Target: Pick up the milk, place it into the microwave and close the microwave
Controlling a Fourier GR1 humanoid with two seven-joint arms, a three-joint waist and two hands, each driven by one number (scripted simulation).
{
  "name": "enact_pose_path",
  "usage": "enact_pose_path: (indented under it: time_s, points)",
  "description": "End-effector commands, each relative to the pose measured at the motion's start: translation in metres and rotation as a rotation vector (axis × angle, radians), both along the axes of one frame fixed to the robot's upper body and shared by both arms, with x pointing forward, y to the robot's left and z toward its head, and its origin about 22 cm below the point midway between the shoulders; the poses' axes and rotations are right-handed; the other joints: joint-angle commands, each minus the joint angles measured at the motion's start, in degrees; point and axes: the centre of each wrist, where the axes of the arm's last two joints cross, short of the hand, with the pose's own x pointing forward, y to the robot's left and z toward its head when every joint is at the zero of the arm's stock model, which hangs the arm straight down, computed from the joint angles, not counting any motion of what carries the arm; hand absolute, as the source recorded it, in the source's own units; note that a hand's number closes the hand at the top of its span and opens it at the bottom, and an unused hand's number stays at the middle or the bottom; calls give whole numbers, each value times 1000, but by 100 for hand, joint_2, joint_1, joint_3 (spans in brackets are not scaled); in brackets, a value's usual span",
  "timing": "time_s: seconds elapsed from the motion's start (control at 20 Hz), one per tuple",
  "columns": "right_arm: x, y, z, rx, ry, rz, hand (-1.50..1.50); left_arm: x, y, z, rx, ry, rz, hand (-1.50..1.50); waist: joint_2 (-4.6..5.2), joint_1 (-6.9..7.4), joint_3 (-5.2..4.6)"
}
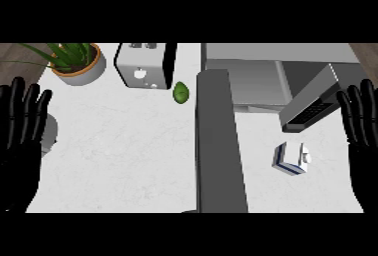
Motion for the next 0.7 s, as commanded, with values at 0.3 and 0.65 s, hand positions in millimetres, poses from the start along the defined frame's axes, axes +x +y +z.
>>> enact_pose_path:
  time_s: [0.3, 0.65]
  points:
    - [22, -29, -10, 149, 92, 137, -150, 26, 0, -15, -48, 121, -40, -150, -3, -132, 140]
    - [25, -45, -4, 132, 141, 103, -150, -19, 14, -24, -61, 147, -66, -150, -15, -73, 134]
